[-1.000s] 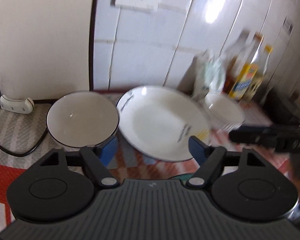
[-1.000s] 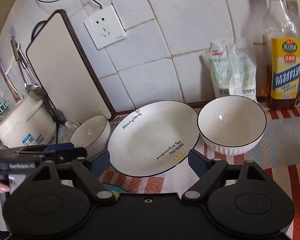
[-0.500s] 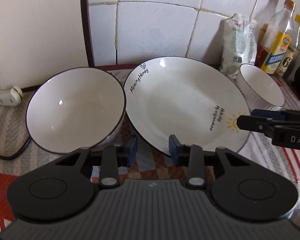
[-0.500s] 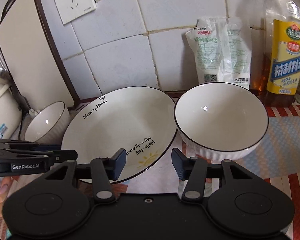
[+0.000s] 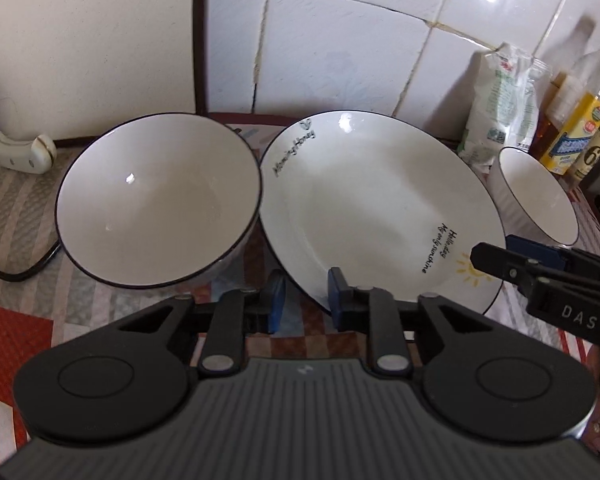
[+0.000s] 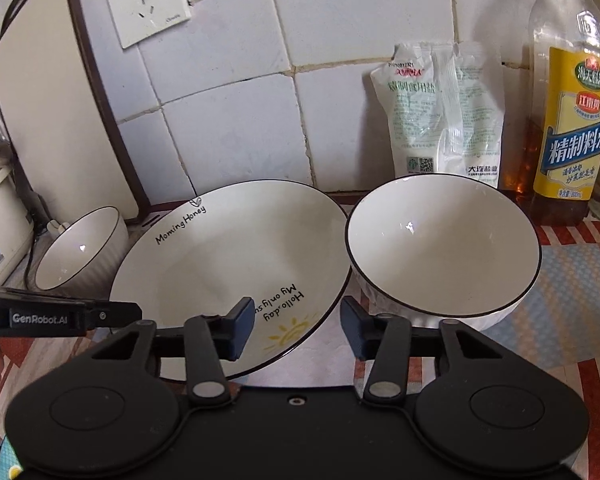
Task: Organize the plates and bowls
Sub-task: 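Lift the white plate with the left gripper and lower it onto the Egg plate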
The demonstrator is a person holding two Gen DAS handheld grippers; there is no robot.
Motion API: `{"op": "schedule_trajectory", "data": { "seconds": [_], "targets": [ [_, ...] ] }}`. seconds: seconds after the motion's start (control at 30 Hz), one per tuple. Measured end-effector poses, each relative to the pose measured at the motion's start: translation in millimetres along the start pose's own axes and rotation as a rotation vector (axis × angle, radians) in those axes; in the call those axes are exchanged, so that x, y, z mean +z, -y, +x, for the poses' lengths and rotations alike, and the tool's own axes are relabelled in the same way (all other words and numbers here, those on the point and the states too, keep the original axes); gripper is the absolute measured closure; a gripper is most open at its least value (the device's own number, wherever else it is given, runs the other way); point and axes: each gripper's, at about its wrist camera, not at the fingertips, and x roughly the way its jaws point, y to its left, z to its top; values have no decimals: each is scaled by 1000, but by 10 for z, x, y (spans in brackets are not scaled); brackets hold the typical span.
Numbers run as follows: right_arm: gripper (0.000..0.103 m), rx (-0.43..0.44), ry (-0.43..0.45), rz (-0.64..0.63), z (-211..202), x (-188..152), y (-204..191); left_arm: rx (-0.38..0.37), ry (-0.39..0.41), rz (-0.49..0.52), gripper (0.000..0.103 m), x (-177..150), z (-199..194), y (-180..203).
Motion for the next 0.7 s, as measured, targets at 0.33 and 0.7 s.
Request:
{"op": "schedule_trajectory", "data": {
  "seconds": [0.33, 0.7],
  "targets": [
    [79, -1, -56, 140, 52, 8, 109, -25, 3, -50, 84, 10, 71, -81],
    [78, 84, -32, 217, 323, 24, 283, -49, -12, -106, 78, 53, 240, -110]
  ]
}}
